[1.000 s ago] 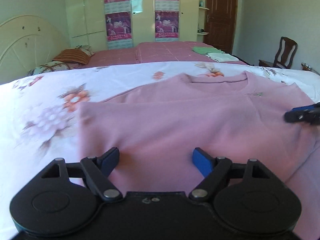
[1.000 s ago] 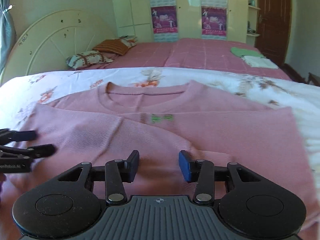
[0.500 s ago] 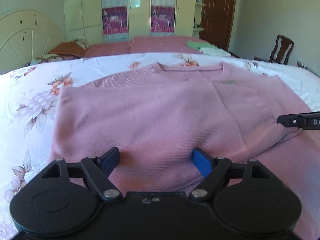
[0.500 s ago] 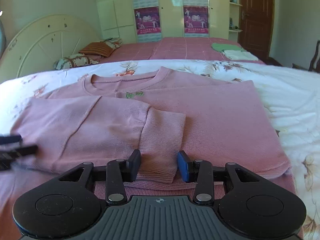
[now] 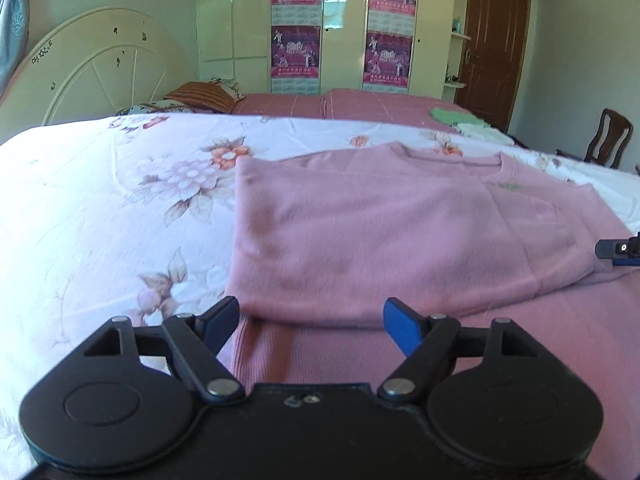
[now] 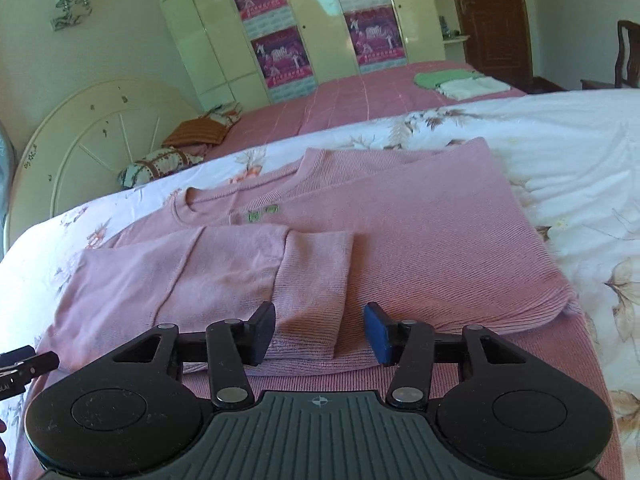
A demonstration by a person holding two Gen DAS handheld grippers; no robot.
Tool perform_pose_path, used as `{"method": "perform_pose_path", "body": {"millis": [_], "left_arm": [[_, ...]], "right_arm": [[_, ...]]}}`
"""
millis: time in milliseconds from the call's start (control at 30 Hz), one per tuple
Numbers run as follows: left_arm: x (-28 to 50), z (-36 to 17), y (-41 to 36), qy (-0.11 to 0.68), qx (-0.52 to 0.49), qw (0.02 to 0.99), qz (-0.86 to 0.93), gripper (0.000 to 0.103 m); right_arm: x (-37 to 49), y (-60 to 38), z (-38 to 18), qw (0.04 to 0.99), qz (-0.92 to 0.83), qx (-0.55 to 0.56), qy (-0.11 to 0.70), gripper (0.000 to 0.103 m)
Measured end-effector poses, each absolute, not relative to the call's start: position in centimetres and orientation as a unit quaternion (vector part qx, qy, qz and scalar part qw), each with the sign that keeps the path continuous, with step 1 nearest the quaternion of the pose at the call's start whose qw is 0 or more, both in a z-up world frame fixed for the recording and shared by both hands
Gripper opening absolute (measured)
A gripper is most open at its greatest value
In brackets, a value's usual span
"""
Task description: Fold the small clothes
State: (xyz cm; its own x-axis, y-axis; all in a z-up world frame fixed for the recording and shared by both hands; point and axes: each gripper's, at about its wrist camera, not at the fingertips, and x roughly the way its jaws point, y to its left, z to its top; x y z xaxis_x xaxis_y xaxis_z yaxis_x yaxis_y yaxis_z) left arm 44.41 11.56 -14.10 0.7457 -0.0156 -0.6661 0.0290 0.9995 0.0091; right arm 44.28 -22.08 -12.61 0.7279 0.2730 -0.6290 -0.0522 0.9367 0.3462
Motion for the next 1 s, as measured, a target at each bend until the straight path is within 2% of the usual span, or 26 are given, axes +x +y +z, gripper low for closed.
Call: {"method": "perform_pose_path", "body": {"millis": [67, 167, 667, 1000], "left_arm": [[44.8, -15.3, 11.4, 0.384, 0.022, 0.923, 0.002, 0.080], [44.5, -15.1, 11.8, 0.378, 0.004, 0.926, 0.012, 0.078], [41.2, -14.5, 12.0, 0.396, 0.015, 0.917, 0.053, 0.078], [36.3, -14.1, 12.2, 0.405, 0.005, 0.914, 0.027, 0.078]], "right_arm": [[44.5, -21.8, -13.0, 0.912, 0.096, 0.138, 0.373, 0.049], [45.0, -21.6, -13.1, 0.911, 0.105, 0.119, 0.382, 0.049], [43.6, -24.7, -12.6, 0.908, 0.113, 0.158, 0.371, 0.049], [37.1, -27.7, -10.8, 0.910, 0.096, 0.157, 0.370, 0.049]]}}
